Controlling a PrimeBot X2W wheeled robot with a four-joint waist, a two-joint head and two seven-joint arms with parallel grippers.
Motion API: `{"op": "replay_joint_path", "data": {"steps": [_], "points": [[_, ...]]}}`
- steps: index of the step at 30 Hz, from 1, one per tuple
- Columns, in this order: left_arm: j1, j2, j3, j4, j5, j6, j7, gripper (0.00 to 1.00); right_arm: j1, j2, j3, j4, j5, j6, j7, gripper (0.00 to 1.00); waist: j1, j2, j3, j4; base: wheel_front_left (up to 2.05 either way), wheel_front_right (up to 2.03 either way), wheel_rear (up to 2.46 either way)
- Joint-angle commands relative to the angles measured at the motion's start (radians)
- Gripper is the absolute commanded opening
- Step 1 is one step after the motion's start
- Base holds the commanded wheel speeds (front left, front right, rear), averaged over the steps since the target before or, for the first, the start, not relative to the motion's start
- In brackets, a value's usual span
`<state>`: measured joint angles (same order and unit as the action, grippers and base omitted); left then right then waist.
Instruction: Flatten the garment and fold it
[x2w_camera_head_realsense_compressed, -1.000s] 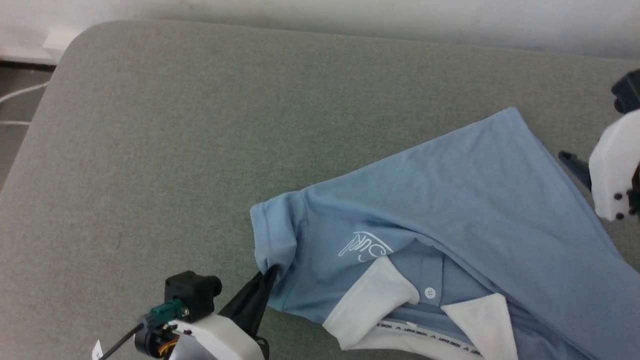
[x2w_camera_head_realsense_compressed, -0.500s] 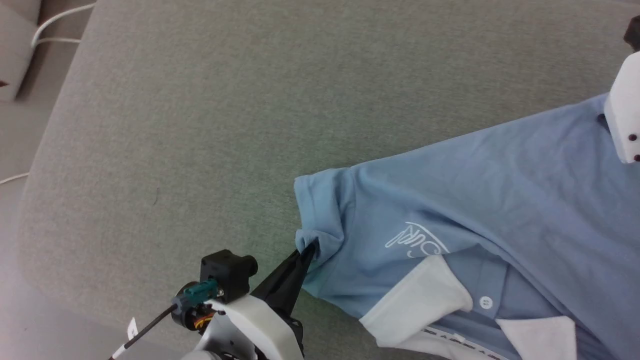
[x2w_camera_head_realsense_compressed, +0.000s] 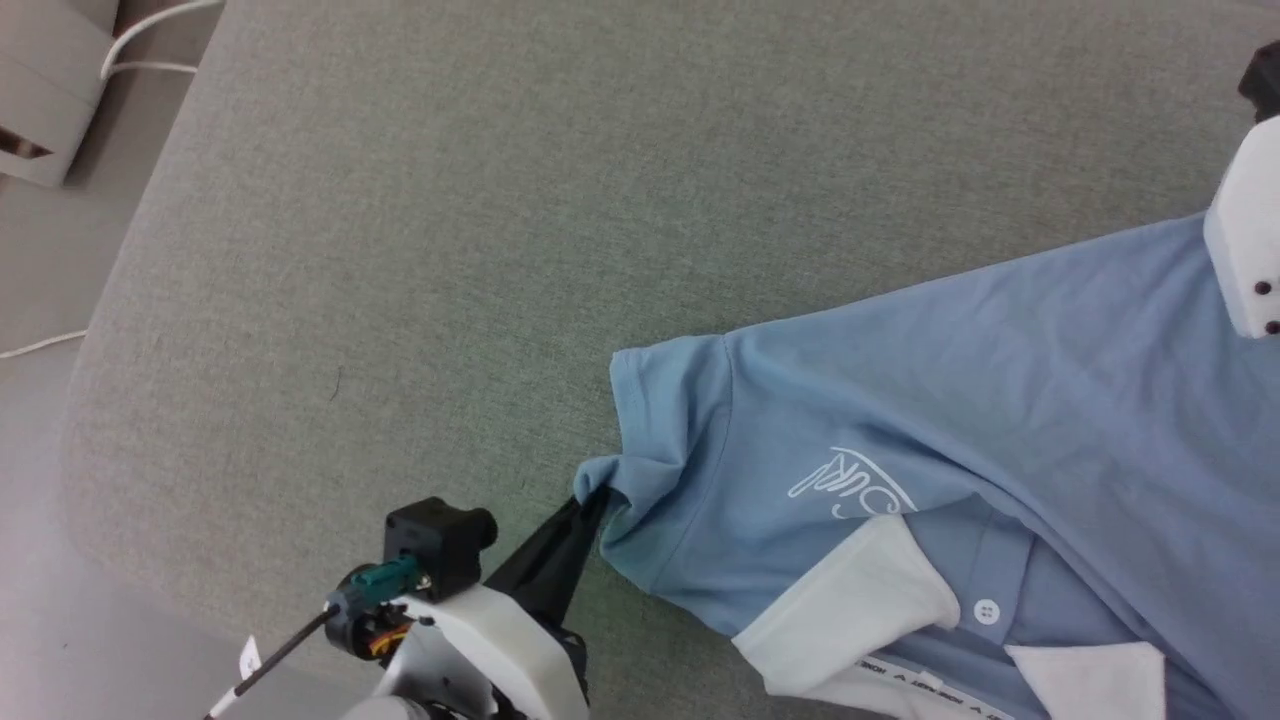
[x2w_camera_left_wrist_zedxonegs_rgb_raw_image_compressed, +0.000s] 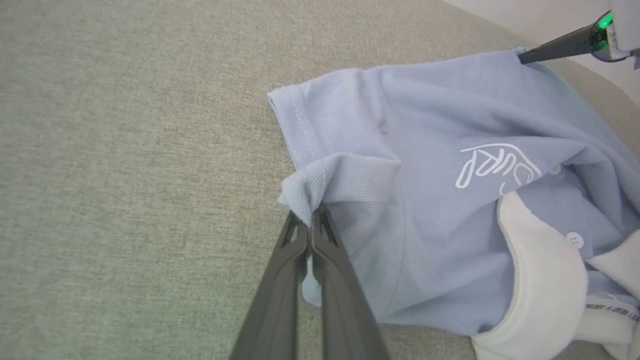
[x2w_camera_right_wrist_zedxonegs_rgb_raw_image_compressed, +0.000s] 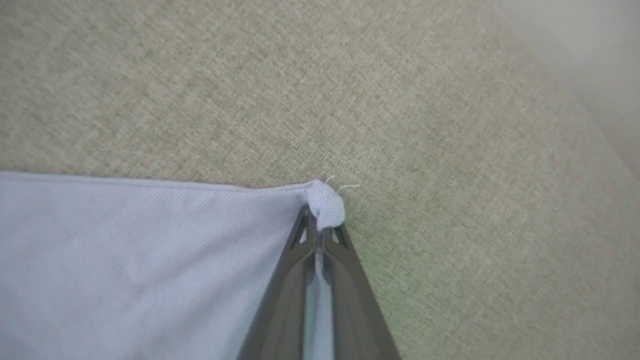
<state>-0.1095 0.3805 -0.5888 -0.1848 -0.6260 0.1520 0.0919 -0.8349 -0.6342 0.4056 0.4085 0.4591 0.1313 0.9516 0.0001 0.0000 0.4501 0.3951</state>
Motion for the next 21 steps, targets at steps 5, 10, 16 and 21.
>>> {"op": "replay_joint_path", "data": {"steps": [5, 10, 16, 21], "points": [[-0.002, 0.043, 0.039, -0.007, 0.003, 0.024, -0.004, 0.0, 0.023, 0.034, 0.026, 0.029, 0.02, -0.001, -0.128, 0.0, -0.0001, 0.0, -0.119, -0.091, 0.0, 0.0, 0.0], [-0.005, 0.103, 0.09, -0.053, 0.015, 0.051, 0.007, 0.0, 0.003, 0.029, 0.038, 0.004, 0.054, -0.001, -0.25, 0.0, -0.0001, 0.0, -0.217, -0.157, 0.0, 0.0, 0.0], [-0.02, 0.175, 0.154, -0.142, 0.034, 0.083, 0.028, 0.0, 0.001, 0.003, 0.056, -0.069, 0.089, -0.001, -0.336, 0.0, -0.0001, 0.0, -0.324, -0.235, 0.0, 0.0, 0.0], [-0.046, 0.232, 0.212, -0.212, 0.055, 0.094, 0.023, 0.0, 0.005, -0.016, 0.059, -0.149, 0.097, -0.001, -0.377, 0.0, -0.0001, 0.0, -0.394, -0.295, 0.0, 0.0, 0.0]]}}
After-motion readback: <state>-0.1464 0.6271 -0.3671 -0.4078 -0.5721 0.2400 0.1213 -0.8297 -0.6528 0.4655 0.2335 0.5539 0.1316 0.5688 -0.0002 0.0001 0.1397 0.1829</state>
